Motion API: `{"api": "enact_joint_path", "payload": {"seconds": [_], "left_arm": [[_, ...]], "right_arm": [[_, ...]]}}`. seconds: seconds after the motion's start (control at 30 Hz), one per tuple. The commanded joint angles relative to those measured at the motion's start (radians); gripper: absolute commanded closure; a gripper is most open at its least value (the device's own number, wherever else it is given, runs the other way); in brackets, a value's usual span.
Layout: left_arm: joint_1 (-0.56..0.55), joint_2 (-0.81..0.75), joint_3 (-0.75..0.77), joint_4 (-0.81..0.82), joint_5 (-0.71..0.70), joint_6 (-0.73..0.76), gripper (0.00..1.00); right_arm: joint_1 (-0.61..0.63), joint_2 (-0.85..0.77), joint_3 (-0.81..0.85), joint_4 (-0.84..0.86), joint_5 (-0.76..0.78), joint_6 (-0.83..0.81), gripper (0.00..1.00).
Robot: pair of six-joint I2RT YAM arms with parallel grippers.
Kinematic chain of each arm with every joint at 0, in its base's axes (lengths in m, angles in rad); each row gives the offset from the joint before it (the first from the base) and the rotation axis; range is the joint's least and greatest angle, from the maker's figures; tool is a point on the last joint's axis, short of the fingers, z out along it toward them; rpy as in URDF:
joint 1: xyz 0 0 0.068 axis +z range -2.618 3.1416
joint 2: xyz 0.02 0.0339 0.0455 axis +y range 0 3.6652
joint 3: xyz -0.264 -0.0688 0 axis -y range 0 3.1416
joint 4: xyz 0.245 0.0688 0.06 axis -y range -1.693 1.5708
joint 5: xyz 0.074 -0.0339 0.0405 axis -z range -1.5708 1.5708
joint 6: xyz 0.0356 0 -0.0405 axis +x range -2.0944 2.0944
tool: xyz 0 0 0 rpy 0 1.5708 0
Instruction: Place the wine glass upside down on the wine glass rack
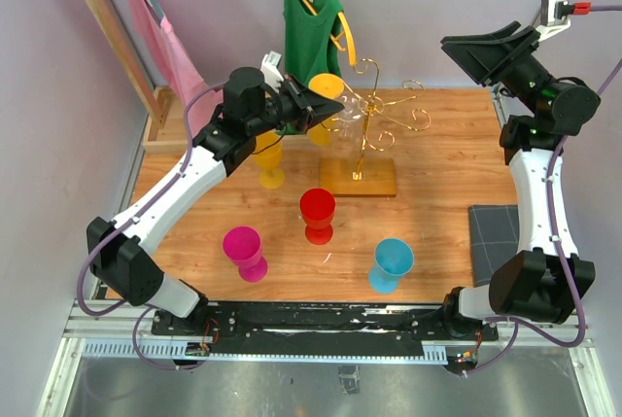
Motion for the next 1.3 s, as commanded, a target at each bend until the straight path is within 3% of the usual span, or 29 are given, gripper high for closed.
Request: {"api": "enact_joint_path", "payload": {"seconds": [0.0, 0.57, 1.27], "left_arm": [[-0.009, -0.028, 0.047, 0.05, -0.067, 0.004, 1.0], [0.017, -0.167, -0.064, 0.014, -0.123, 0.029, 1.0], [0.018, -0.179, -0.191, 0.072, -0.038, 0.0, 1.0]], "right_arm": [[-0.012, 0.001, 0.011, 0.026, -0.015, -0.013, 0.27], [-0.011, 0.011, 0.006, 0.053, -0.009, 0.011, 0.27], [-0.011, -0.006, -0.01, 0.043, -0.007, 0.002, 0.27]]}}
